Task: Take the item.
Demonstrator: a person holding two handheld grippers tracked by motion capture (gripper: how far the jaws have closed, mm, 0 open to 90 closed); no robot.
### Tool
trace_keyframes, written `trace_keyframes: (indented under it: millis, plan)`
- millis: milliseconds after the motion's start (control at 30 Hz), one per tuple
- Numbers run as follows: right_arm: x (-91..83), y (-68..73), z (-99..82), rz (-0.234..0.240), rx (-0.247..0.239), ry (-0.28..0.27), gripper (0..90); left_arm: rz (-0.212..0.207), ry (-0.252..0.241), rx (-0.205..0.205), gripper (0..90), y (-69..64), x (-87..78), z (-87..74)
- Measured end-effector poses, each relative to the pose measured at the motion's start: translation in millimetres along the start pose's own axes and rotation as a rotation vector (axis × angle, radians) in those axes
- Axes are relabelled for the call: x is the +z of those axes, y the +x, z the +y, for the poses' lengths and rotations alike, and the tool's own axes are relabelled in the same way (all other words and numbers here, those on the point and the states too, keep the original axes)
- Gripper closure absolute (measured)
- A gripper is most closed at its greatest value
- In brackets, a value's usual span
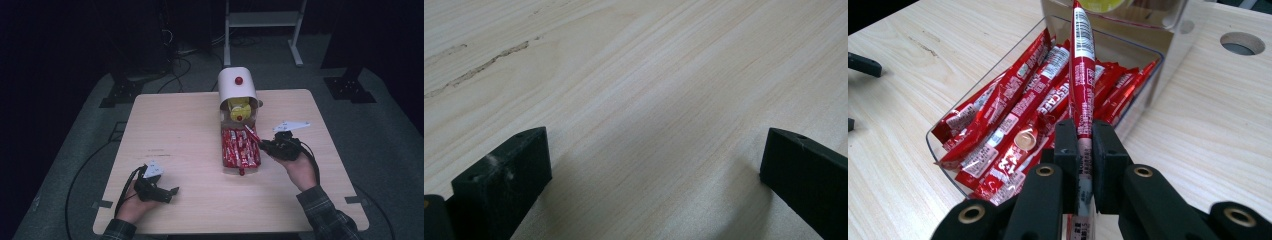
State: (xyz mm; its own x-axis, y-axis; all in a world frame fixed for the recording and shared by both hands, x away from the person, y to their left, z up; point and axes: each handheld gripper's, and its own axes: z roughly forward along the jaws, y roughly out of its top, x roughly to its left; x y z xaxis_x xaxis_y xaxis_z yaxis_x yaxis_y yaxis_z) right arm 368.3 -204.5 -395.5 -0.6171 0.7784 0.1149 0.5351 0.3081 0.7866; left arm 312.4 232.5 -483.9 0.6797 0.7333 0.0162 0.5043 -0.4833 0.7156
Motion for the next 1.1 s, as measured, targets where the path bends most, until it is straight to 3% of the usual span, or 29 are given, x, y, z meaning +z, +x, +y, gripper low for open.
trace_keyframes:
  millis: [467,1100]
  plan:
    - [-17.5,-12.2,-13.0,-0.033,0.028,-0.009,82.4,-0.002,0.002,0.003,0.0,0.0,-0.2,-0.1]
    - [-24.0,-27.6,-34.3,-0.074,0.064,0.010,82.3,-0.005,0.002,0.008,0.0,-0.2,-0.4,-0.2]
